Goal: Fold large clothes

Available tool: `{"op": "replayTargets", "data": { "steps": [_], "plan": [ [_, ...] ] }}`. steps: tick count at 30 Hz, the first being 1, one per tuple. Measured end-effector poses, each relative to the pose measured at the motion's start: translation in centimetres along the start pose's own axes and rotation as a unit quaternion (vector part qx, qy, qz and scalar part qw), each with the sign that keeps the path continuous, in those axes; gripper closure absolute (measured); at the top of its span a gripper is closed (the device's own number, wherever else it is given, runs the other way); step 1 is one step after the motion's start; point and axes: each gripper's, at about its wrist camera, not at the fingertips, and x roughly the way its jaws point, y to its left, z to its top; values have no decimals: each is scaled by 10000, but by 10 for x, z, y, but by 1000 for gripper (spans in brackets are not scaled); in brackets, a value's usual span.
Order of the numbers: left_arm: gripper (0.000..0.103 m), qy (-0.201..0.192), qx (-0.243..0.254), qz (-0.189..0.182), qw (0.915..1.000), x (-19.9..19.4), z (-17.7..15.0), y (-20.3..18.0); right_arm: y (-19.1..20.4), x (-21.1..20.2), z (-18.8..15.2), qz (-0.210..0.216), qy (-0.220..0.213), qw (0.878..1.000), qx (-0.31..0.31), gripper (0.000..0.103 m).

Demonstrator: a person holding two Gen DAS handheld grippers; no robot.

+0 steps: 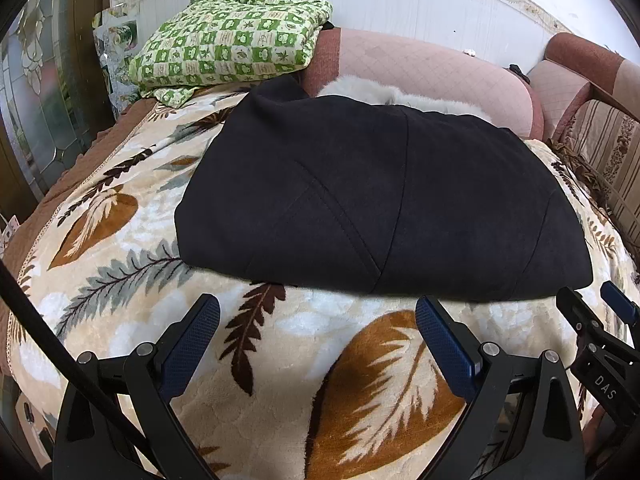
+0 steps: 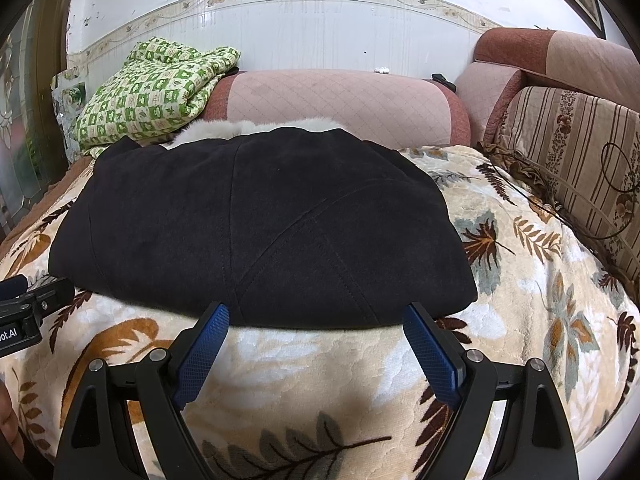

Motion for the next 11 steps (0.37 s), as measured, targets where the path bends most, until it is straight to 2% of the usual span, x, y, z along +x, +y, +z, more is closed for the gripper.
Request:
{"op": "replayTargets", "data": {
  "steps": [11],
  "plan": [
    [5,-102,41,56,9999,-3,1,0,-2,2,-1,-33,3,10000,-43,12]
  ]
}}
